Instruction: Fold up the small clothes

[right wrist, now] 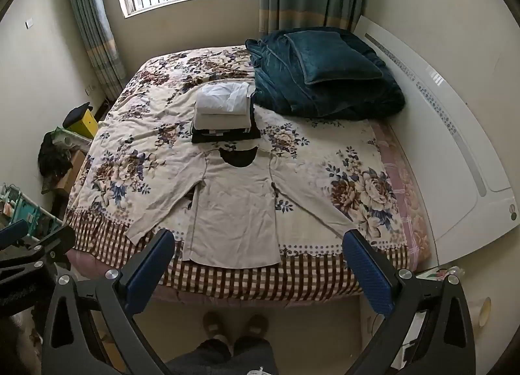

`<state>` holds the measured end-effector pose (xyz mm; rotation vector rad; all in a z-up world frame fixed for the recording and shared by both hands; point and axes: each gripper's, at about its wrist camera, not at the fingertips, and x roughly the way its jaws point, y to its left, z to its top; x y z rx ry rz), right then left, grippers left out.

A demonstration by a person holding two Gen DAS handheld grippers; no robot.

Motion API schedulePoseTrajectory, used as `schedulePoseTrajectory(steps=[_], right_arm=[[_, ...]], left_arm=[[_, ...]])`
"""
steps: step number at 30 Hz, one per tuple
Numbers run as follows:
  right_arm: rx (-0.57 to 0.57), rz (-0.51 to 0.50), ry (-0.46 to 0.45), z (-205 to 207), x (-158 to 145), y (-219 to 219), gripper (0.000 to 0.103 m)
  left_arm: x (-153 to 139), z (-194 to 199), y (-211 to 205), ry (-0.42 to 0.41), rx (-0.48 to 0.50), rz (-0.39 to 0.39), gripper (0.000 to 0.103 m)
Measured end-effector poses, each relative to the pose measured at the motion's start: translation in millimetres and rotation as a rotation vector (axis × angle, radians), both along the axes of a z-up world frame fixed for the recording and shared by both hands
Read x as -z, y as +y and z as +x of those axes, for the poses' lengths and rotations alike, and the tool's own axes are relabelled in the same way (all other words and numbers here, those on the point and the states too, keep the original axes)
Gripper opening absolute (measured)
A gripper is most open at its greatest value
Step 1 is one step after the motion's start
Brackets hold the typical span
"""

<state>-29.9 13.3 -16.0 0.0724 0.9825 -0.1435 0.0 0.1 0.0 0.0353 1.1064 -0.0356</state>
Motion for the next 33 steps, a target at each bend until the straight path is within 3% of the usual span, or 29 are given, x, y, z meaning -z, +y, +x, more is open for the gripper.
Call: schedulePoseTrajectory(steps=[23,28,33], right_arm=[[0.001,-0.005,-0.012,-4.8,-6.9,1.3,0.103],[-0.001,-0.004,-0.014,-3.2,-11.6,5.6,0.103],[0.001,-0.007,-0.017,-3.4,-10.4,6.7,0.103]], left_arm=[[-0.6,-1.4,0.2,-0.015,0.001,0.001,0.103],[-24.1,10.1,8.1,-0.021,-0.001,0.001,0.103],[-24.8,12.0,9.0,-0.022,0.0,-0.001,0.103]])
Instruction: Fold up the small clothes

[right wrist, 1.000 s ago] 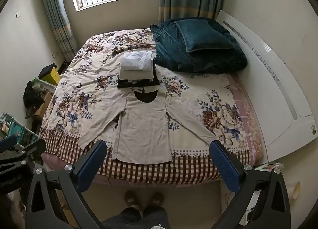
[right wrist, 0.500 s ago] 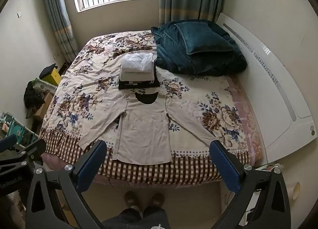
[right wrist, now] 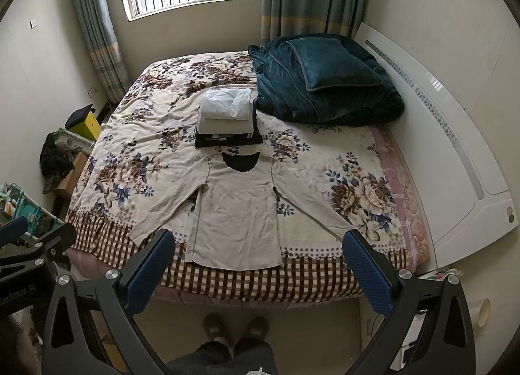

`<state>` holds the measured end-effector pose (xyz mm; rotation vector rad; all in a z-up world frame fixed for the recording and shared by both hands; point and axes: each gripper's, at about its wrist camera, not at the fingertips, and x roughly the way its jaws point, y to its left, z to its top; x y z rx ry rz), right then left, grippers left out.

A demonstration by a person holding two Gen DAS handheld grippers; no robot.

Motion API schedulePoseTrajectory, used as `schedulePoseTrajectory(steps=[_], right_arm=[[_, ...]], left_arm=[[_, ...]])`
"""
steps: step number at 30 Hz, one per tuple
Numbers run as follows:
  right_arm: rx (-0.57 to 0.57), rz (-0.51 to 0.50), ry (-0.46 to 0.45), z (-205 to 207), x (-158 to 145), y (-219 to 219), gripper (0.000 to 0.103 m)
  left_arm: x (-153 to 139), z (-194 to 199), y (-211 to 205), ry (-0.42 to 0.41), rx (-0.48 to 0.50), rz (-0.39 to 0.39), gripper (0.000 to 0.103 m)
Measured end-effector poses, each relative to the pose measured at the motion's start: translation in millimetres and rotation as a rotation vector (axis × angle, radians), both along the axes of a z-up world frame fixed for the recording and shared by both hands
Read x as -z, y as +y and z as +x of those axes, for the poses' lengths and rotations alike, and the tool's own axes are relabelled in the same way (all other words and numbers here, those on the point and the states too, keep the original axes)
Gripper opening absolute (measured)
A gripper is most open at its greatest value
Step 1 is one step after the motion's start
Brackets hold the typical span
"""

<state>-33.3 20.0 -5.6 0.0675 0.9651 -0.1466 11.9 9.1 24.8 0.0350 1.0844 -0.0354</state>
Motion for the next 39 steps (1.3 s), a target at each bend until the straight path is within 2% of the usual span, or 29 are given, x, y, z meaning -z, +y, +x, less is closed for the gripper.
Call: schedulePoseTrajectory(steps=[30,39], right_arm=[[-0.001,-0.001,-0.003,3.4,-8.3,0.0,0.103],[-0.002,-0.004,-0.004,3.3,-6.9,-0.3,0.103]], left_arm=[[-2.2,0.1,-1.0,-0.009,0.003,0.001,0.103],[-7.1,17.6,-2.2,-0.013,0.004,0.0,0.103]])
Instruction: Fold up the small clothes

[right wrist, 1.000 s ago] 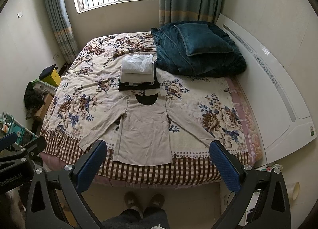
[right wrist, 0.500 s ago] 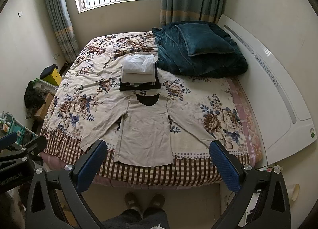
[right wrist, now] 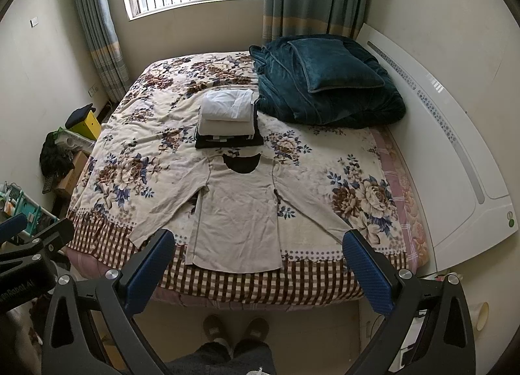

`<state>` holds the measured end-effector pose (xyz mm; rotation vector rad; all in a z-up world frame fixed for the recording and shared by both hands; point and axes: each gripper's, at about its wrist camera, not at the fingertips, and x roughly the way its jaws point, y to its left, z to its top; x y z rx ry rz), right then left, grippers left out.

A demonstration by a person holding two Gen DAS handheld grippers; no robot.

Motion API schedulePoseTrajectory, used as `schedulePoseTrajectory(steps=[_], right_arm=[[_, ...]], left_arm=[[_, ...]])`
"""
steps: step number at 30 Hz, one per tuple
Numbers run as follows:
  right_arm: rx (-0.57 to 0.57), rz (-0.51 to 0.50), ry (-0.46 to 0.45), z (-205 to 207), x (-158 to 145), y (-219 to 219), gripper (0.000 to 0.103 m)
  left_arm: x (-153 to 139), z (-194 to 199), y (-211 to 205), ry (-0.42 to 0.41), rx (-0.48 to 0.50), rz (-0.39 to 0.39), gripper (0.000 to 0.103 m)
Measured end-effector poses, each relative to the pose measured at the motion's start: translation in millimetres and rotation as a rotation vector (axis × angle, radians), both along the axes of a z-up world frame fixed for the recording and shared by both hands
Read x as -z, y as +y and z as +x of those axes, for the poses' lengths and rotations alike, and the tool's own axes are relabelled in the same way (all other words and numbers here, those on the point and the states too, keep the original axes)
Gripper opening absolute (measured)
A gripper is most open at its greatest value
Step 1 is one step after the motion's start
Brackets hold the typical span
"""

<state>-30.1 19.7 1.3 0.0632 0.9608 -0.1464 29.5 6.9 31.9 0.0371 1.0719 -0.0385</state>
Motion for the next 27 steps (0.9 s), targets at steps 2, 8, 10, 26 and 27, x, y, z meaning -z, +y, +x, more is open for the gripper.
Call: schedulePoseTrajectory(steps=[2,8,10,26,27], right_arm=[[0.001,0.001,0.0,0.2,-0.4,0.0,0.103],[0.0,0.0,-0.001,-0.1,-0.7,-0.4,0.103],[0.001,0.001,-0.001,-0.4,0.0,-0.5,0.103],[0.022,0.001,0.004,16.8,-13.3,-4.0,0.103],[0.035,0.003,0.008,20.3,-12.9,-5.4,0.103]], left_arm=[[1.0,-1.8,0.1,0.0,-0.001,0.0,0.103],[1.0,-2.4,0.2,-0.001,-0.001,-0.002,0.103],[-0.3,-0.7,0.4,-0.003,-0.001,0.0,0.103],[0.0,19.2,-9.8,-0.013,0.001,0.007,0.103],[5.1,23.0,-11.0,-0.024,-0.002,0.02,0.103]])
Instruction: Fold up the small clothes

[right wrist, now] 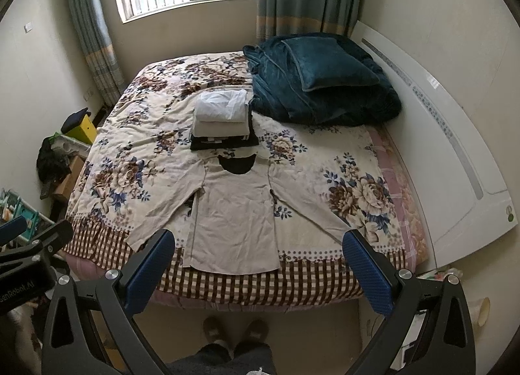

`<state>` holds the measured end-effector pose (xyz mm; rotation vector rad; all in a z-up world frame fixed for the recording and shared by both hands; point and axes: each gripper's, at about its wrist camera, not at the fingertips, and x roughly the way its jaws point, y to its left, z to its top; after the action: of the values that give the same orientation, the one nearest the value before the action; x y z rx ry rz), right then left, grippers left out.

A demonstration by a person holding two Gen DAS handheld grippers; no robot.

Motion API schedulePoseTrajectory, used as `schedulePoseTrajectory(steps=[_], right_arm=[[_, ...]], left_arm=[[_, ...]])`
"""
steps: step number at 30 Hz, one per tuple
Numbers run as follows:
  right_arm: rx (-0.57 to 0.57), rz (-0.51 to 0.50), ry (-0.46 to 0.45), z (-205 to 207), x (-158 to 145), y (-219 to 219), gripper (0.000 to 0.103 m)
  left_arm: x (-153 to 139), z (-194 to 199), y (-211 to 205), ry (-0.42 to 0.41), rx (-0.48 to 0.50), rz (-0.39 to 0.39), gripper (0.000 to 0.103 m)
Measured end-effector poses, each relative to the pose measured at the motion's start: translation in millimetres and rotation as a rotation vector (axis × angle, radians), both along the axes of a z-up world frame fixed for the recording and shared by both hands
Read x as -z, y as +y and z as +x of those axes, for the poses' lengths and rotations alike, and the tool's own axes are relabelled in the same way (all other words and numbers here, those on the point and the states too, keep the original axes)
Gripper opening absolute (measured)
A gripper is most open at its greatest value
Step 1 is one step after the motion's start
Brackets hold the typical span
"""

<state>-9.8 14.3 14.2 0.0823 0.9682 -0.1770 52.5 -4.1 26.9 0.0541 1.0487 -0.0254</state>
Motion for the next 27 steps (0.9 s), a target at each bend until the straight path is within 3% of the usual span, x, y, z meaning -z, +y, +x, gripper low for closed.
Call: schedulePoseTrajectory(steps=[4,9,20,27], right_arm=[[0.07,0.004,0.025,17.7,22.9,-10.6,0.103],[0.198,0.004,0.074,37.6,83.0,-39.2,0.103],[0.473,0.056,0.178,102.2,248.8,-142.6,0.103],[0.598,0.177,0.26,138.9,364.6,-237.2,0.103]], left_arm=[[27.8,23.7,-0.8,-0.043,-0.012,0.044,0.103],[77.6,63.3,-5.2,-0.065,-0.003,0.082,0.103],[203.4,152.6,-68.6,0.047,0.058,0.134,0.103],[287.4,200.2,-120.5,0.13,0.052,0.18,0.103]])
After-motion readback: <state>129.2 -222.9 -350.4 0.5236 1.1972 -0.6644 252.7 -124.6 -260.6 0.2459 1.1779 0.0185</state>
